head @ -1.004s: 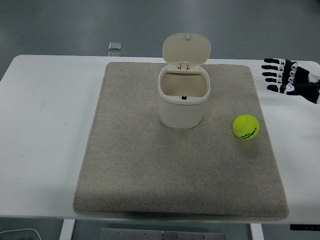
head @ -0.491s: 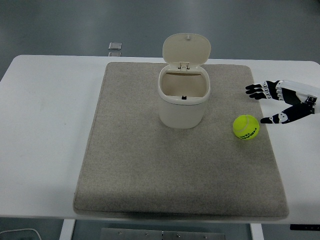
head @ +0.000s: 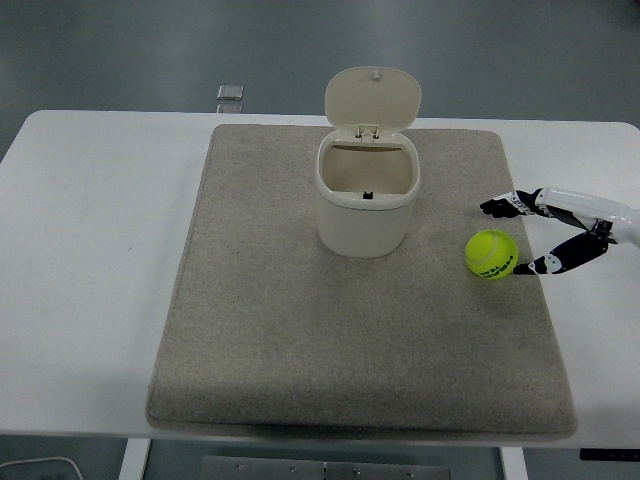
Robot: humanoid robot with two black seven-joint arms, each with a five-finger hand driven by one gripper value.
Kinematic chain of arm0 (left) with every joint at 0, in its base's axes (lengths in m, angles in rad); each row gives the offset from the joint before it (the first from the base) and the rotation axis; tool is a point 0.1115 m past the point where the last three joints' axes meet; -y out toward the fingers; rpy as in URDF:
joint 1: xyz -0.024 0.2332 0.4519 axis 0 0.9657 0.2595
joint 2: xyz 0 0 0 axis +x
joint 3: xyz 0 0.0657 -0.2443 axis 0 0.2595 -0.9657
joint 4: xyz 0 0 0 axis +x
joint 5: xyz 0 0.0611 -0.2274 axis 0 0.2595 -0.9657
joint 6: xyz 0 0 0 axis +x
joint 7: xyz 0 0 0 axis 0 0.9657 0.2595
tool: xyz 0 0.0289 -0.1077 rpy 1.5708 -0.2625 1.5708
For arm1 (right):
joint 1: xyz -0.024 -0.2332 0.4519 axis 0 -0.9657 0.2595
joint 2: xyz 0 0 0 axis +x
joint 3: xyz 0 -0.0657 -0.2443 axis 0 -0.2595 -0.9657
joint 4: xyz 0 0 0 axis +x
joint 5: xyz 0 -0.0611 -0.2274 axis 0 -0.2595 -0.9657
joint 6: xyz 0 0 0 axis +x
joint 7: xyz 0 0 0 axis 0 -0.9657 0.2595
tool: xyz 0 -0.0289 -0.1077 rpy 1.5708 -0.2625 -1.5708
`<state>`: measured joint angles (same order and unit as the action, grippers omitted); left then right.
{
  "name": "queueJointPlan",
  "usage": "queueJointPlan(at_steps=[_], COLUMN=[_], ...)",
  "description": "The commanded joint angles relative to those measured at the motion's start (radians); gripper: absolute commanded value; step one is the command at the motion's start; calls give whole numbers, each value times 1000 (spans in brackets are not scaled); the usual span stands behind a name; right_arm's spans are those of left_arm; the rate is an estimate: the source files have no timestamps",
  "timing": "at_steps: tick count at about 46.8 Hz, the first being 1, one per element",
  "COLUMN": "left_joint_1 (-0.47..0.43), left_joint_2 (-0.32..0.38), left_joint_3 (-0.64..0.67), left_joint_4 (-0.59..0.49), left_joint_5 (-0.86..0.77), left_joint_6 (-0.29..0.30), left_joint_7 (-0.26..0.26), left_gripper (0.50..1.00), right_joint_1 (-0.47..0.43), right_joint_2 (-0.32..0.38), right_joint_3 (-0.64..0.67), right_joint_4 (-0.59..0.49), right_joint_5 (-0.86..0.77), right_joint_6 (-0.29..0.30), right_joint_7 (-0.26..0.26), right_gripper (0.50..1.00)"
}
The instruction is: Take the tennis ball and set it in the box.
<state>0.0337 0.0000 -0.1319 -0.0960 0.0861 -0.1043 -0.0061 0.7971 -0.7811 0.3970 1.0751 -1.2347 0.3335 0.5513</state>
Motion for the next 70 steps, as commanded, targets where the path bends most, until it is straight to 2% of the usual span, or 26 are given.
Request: queueJointPlan(at_steps=[1,9,17,30,38,42,58,63,70], left_joint_1=[0,0,0,0,0,0,0,0,0], left_joint_2=[0,0,0,0,0,0,0,0,0], left_joint_3=[0,0,0,0,0,0,0,0,0], left_joint_4=[1,1,-1,1,1,-1,1,-1,-1], left_joint_5=[0,0,0,0,1,0,0,0,0], left_joint_6=[0,0,0,0,0,0,0,0,0], left_joint_7=[0,0,0,0,0,0,0,0,0], left_gripper=[992,992,992,992,992,992,992,992,992], right_joint_1=[-1,-1,-10,-12,-12,-12,-12,-10,-4], right_joint_2=[2,5,8,25,31,31,29,29,28], right_joint_3=[-26,-29,-33,-33,-33,-35,-37,-35,-33], right_joint_4=[2,6,5,0,-1,-3,-4,-3,2], right_joint_5=[-17,-19,-31,-40,-40,-42,-48,-46,-40], right_joint_6=[-47,-57,-93,-100,-106,-106,-105,-99,-91], right_joint_7=[7,9,7,1,-4,-5,-5,-5,-4], right_gripper=[911,911,915,901,825,803,752,715,621])
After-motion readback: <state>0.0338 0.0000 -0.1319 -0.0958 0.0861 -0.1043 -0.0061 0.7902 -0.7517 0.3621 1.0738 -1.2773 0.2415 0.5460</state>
